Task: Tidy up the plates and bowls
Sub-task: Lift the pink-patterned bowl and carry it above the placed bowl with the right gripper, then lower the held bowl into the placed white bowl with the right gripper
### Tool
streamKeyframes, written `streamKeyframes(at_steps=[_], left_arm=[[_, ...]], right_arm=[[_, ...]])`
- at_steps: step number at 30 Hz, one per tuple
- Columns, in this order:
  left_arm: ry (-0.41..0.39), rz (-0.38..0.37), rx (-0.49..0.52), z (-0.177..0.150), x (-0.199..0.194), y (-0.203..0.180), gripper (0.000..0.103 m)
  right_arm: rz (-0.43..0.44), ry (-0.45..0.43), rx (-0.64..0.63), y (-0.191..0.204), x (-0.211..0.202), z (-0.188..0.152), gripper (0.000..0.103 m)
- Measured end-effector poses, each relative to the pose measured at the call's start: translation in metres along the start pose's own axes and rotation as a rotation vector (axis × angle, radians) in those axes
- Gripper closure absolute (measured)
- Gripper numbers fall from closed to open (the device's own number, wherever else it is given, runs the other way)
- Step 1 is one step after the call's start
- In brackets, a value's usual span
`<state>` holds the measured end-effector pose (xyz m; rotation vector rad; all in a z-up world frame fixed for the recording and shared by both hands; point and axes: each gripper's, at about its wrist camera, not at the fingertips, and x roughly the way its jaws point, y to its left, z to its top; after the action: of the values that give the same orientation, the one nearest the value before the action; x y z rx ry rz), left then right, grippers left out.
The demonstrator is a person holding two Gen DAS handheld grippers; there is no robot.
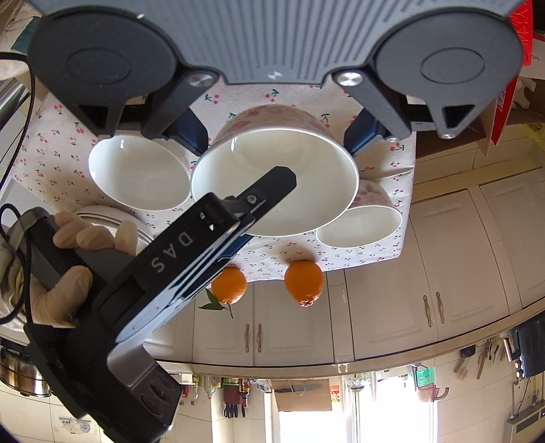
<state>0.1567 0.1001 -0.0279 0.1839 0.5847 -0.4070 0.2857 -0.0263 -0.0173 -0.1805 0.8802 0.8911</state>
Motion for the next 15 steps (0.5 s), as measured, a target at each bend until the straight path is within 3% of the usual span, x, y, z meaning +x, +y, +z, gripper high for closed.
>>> streamKeyframes(at_steps=[15], left_arm=[[-0.006, -0.067, 0.050, 0.011, -0.009, -0.049, 0.017]], right_arm=[[-0.049, -0.050, 0.019, -0.006, -0.059, -0.048, 0.035]])
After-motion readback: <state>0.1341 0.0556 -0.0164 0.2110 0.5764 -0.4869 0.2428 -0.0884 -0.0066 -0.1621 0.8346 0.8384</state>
